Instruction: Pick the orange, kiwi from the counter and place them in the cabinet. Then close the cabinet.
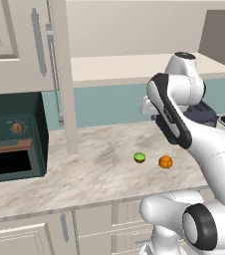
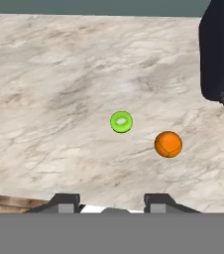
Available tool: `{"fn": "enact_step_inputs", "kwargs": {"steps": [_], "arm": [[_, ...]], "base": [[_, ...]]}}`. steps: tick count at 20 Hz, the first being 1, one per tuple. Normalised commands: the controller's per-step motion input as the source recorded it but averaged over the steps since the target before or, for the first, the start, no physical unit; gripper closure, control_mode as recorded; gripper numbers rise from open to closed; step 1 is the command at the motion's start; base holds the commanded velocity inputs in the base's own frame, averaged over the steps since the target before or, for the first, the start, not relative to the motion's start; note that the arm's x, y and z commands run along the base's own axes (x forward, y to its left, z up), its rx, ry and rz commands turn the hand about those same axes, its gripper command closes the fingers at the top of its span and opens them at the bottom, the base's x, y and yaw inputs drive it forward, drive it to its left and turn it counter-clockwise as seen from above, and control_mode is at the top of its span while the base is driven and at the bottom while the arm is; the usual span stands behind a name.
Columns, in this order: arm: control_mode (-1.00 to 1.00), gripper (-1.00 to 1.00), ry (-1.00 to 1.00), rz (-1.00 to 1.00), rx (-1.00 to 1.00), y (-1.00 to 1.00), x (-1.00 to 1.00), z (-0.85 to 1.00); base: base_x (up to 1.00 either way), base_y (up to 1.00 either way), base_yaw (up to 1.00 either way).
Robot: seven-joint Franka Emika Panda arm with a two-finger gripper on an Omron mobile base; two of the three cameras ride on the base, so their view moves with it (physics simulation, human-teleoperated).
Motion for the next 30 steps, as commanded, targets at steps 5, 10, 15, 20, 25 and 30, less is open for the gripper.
{"fn": "enact_step_inputs", "kwargs": {"steps": [5, 10, 15, 20, 25, 30], "arm": [[-1.0, -1.0, 0.0, 0.0, 0.0, -0.09, -0.1, -0.18], [-1.0, -1.0, 0.0, 0.0, 0.0, -0.15, -0.1, -0.36], [-1.0, -1.0, 0.0, 0.0, 0.0, -0.2, -0.07, -0.37], [-1.0, -1.0, 0.0, 0.0, 0.0, -0.25, -0.01, -0.34], [-1.0, -1.0, 0.01, 0.0, 0.0, -0.26, 0.0, -0.31], [-1.0, -1.0, 0.03, 0.0, 0.0, -0.25, 0.0, -0.36]], "base": [[0.0, 0.0, 0.0], [0.0, 0.0, 0.0], [0.0, 0.0, 0.0], [0.0, 0.0, 0.0], [0.0, 0.0, 0.0], [0.0, 0.0, 0.0]]}}
